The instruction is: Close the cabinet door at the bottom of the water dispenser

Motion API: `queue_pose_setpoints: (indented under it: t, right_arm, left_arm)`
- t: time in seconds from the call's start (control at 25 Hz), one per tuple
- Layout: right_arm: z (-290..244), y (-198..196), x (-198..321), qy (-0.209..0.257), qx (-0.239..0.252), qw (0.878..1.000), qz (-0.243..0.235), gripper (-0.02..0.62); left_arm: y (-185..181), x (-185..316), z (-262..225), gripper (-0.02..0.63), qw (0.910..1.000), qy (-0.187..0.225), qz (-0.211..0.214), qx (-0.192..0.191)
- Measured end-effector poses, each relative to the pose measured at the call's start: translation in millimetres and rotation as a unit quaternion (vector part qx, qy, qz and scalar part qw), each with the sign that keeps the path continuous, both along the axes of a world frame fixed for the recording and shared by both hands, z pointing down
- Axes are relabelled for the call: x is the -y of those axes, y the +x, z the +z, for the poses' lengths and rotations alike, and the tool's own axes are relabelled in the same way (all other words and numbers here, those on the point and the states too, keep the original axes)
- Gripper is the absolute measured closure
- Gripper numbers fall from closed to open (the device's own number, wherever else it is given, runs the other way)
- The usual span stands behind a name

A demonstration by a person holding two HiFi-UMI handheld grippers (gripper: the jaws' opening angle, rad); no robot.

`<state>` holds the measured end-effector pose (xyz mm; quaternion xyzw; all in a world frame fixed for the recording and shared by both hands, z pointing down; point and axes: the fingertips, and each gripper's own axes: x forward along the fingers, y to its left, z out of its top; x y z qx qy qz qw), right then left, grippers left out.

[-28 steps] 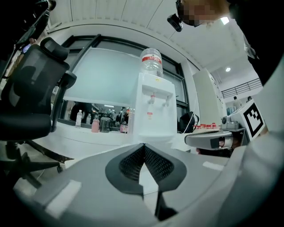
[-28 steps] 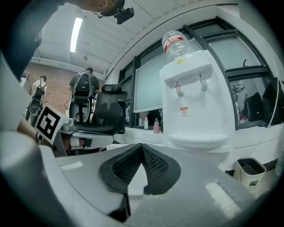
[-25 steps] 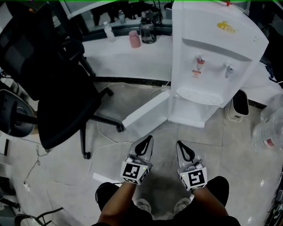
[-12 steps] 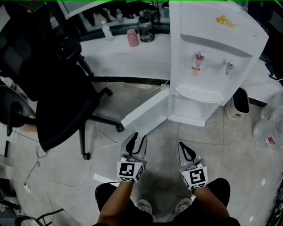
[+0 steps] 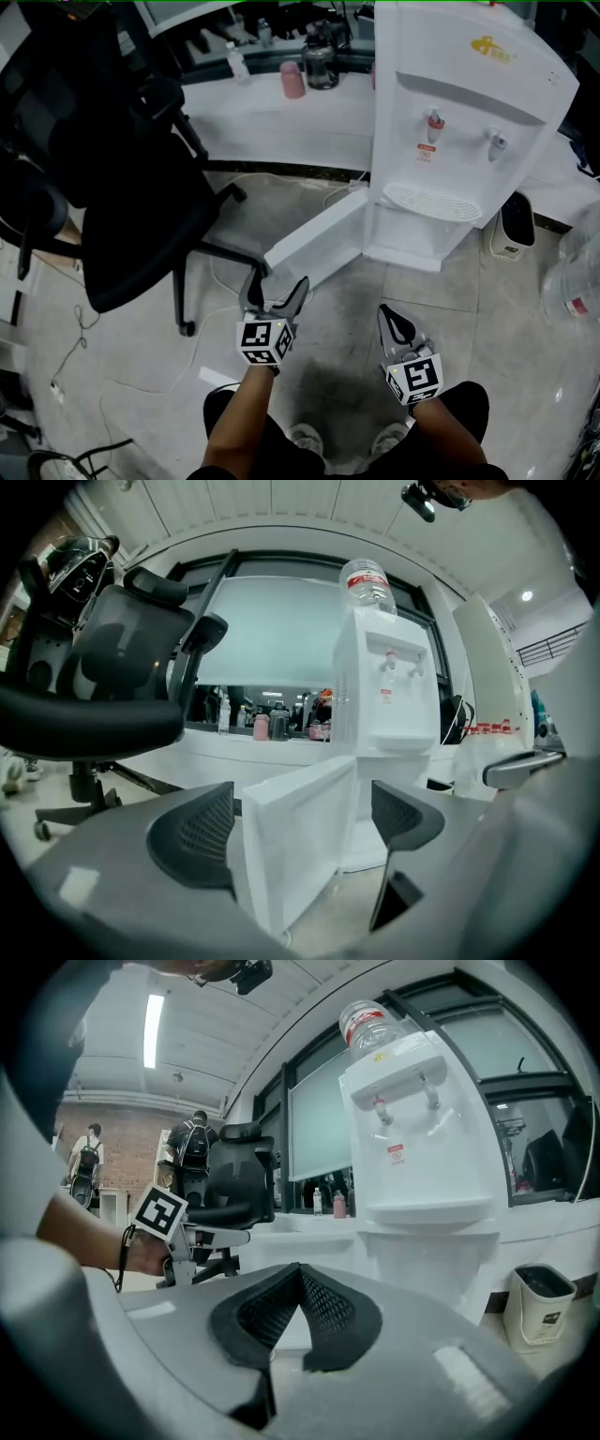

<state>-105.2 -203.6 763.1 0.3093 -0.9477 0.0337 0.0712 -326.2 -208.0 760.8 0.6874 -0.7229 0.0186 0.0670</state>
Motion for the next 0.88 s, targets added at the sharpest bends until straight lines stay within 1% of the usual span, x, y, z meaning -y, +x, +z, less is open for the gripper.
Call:
queue_pose_setpoints:
  t: [0.12,0.24,0.48,0.88]
  right_arm:
    - [-0.3,-1.5,-1.7,0.0,-0.001,1.0,-0.004,0.591]
    - [-0.5,-1.2,-4.0,0.002,-0.003,1.0,-0.005,0.591]
    - [-2.7,5.4,-2.7,0.01,-0.009,1.0,0.007,0.592]
    - [-0.1,6.7,-2.6,0.008,-0.008,1.0,0.005,0.591]
  left_arm:
    - [-5.8,9.1,8.3,0.109,0.9998,-0.017,0.013,-0.002]
    - [-10.4,18.4,17.6,0.106,0.9991,-0.036,0.024,-0.002]
    - [-13.5,32.8,27.4,0.094,0.9979,-0.056,0.033,0.005]
    - [-10.4,42.5,31.4,0.095,0.9963,-0.066,0.049,0.027]
